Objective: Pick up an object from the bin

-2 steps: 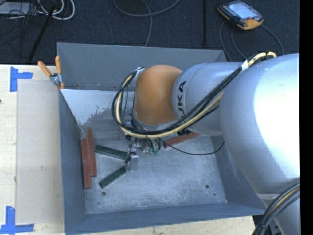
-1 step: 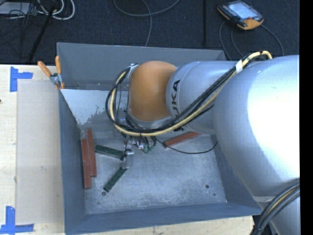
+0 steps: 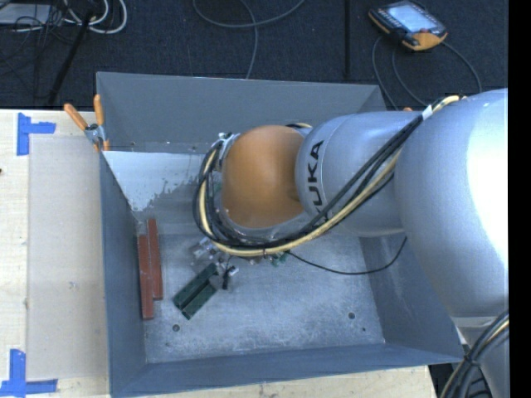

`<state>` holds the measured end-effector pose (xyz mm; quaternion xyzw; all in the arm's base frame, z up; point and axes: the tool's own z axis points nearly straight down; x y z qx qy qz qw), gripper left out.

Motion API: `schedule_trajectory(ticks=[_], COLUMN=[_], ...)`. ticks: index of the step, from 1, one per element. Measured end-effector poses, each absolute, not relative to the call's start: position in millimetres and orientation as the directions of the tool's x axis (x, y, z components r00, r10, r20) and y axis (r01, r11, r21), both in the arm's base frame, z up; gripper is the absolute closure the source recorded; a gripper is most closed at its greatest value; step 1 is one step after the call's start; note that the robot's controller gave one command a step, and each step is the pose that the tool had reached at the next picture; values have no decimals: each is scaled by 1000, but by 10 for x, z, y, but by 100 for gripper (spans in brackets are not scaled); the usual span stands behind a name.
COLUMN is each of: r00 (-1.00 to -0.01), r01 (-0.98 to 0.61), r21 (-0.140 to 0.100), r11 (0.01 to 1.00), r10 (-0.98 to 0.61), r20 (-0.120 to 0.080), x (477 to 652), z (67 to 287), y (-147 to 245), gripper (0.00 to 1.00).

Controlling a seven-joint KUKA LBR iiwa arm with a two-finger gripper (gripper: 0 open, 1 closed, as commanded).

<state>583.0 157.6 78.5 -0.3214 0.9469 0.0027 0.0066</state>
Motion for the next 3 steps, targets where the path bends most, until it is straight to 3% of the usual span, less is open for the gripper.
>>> schedule_trajectory(ticks=[1, 2, 3], r00=[-794, -786, -786], r01=[-608, -618, -618], r21=[1, 0, 1], r11=[794, 786, 786], r10=[-608, -618, -618], r20=[-14, -2, -1], x=[5830, 5553, 5552], z=[785, 2118, 2116], y=[1575, 1499, 1498], gripper=[100, 100, 100])
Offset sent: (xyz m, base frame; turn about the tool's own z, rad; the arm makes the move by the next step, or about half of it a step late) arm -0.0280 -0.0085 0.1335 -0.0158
